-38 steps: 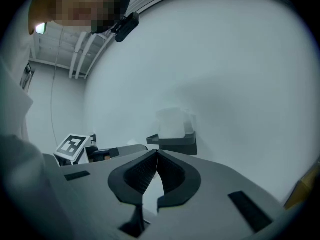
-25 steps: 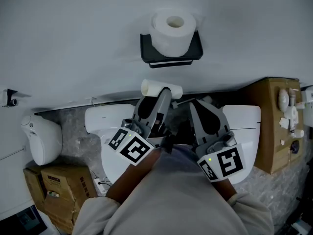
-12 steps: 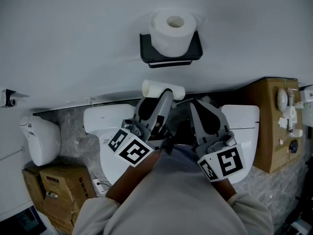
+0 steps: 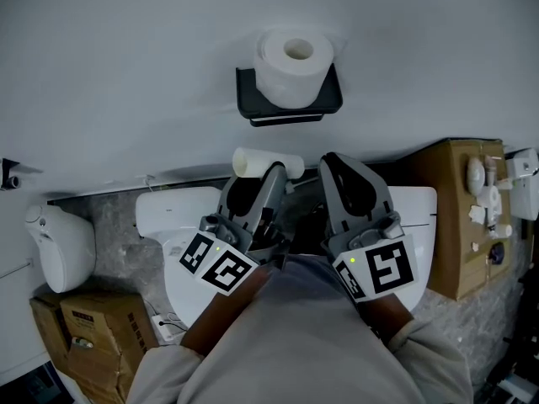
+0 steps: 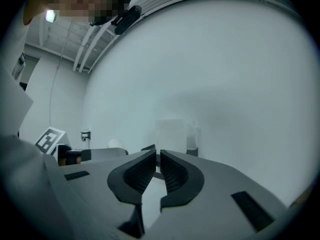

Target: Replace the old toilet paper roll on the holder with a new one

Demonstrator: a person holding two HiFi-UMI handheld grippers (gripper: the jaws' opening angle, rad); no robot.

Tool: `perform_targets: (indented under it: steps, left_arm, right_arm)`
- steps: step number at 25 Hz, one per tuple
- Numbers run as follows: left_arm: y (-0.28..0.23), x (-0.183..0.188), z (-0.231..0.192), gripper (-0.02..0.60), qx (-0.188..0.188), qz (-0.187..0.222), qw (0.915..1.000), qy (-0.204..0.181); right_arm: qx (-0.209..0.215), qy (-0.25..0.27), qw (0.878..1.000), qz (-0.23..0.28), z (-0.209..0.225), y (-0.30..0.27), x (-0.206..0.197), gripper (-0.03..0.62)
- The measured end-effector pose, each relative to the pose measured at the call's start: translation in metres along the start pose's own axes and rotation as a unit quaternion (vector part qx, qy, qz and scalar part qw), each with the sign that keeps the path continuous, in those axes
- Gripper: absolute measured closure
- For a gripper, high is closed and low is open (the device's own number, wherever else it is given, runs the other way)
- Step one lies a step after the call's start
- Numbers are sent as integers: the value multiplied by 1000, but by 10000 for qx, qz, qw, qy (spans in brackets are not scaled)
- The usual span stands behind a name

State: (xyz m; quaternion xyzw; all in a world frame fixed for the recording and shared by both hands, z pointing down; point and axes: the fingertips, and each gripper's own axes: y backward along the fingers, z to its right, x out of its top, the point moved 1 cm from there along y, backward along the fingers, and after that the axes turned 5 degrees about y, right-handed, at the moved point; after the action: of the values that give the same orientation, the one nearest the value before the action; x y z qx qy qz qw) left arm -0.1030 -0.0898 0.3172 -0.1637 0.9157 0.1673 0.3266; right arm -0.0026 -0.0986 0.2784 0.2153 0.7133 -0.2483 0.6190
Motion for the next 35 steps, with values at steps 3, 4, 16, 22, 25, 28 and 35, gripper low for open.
perform_targets:
  steps: [3,4,16,22,25,28,35]
  left_arm:
    - [3,4,-3,390,17,106,9999,31]
    - [4,4,-3,390,25,130,9999,22]
    - [15,9,-11,390,186,345,9992,86]
    - [19,10,-16,390,244,368,9988,229]
    - [20,9,-18,390,272,375,9986,243]
    - [20,6,-21,390,335,332,9983,344]
    - [19,7,-34,390,414,346,9969,570]
  right_arm:
    - [-98,121,9998,80,10,-21,15,493]
    - [-119,128,9998,94,13,-28,18,447]
    - [-855,-20,9963,73,41,-85,29,235]
    - [-859,165,9962,-53,41,-106,29,187]
    - [-908,211,9956,-92,44,-117,28,180]
    - [-925,315,9951,-158,46,-124,28,180]
    - [-1017,387,9936,-301,49,-130,26,183]
